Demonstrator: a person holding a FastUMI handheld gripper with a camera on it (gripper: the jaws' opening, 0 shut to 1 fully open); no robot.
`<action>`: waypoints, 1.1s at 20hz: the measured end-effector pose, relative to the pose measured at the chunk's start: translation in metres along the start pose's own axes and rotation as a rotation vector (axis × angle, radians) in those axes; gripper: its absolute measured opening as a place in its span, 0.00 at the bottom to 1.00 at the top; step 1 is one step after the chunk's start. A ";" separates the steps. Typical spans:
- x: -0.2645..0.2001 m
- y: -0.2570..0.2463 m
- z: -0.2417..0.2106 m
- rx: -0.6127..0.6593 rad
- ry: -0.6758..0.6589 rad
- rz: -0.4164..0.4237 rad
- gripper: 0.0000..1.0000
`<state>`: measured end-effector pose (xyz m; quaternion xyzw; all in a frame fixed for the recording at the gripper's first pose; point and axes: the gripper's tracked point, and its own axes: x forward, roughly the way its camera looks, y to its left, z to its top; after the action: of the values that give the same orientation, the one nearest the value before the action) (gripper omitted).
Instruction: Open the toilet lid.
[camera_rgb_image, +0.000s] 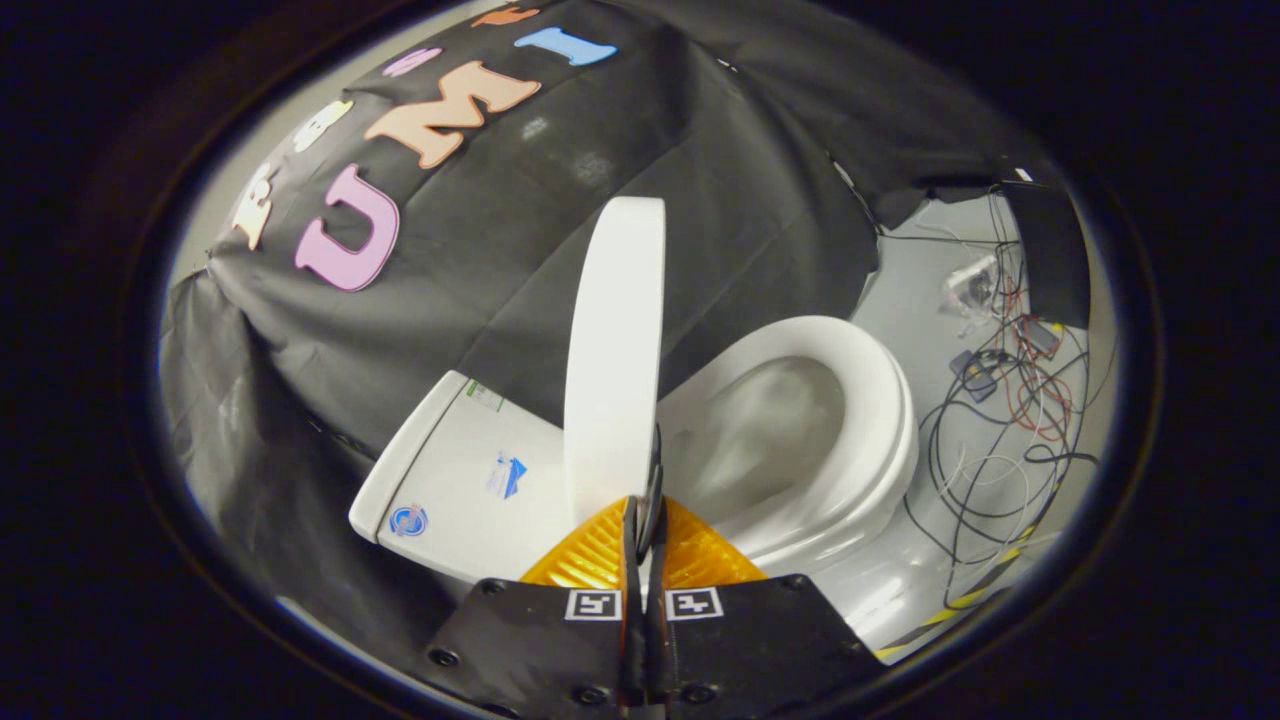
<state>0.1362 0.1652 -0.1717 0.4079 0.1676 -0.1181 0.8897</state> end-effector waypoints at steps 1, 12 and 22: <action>-0.001 0.004 0.002 0.011 -0.003 0.005 0.02; -0.006 0.040 0.008 -0.122 -0.021 -0.014 0.02; -0.008 0.073 0.008 -0.360 -0.015 -0.079 0.02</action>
<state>0.1555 0.2058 -0.1135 0.2345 0.1951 -0.1242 0.9442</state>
